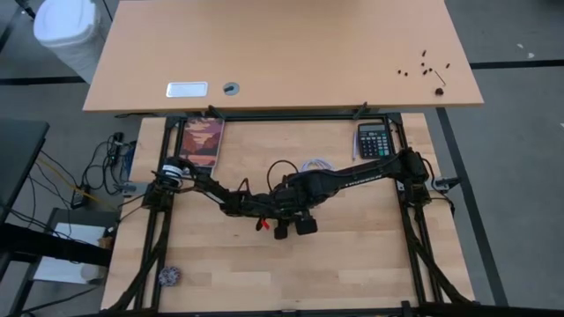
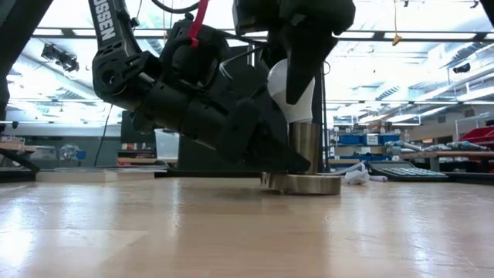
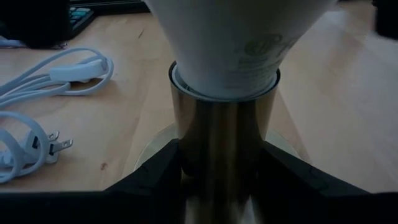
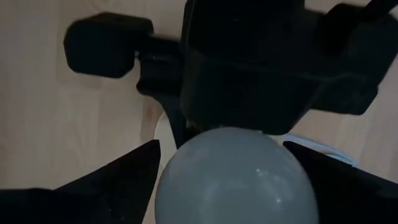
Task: Screw lightbulb
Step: Insert the lightbulb into the lamp
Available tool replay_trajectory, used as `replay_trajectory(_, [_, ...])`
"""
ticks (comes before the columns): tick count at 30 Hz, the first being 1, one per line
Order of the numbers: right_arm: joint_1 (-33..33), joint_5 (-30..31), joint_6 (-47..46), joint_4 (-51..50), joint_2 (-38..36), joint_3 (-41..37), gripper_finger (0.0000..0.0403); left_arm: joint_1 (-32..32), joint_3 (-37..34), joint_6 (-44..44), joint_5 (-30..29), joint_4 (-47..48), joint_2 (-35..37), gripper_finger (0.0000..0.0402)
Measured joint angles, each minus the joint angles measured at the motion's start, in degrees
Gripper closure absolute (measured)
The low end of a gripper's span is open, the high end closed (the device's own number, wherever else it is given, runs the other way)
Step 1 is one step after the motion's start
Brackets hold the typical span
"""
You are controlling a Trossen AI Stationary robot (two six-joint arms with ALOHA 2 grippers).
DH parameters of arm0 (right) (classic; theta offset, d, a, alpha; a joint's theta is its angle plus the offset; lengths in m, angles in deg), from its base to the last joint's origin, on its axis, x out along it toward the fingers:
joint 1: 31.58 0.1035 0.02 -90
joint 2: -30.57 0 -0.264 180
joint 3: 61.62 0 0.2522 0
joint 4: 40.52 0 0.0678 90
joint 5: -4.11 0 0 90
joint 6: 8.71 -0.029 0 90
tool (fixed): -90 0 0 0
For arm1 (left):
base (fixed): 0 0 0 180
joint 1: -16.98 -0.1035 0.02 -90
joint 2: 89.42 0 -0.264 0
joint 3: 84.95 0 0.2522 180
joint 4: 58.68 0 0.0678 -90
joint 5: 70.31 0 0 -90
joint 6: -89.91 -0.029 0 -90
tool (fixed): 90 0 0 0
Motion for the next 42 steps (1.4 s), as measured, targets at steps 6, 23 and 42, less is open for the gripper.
replay_trajectory(6, [0.0,0.0,0.2,0.9,0.0,-2.4,0.008,0.0,0.0,0.0,0.0,0.1,0.0,0.0208])
replay_trajectory(23, [-1.0,1.4,3.1,2.1,0.0,-2.5,0.0146,0.0,0.0,0.0,0.0,0.1,0.0,0.0208])
replay_trajectory(42, [-0.8,1.2,14.7,-0.8,0.0,-2.3,0.0144,0.0,0.0,-0.2,0.0,1.5,0.1,0.0208])
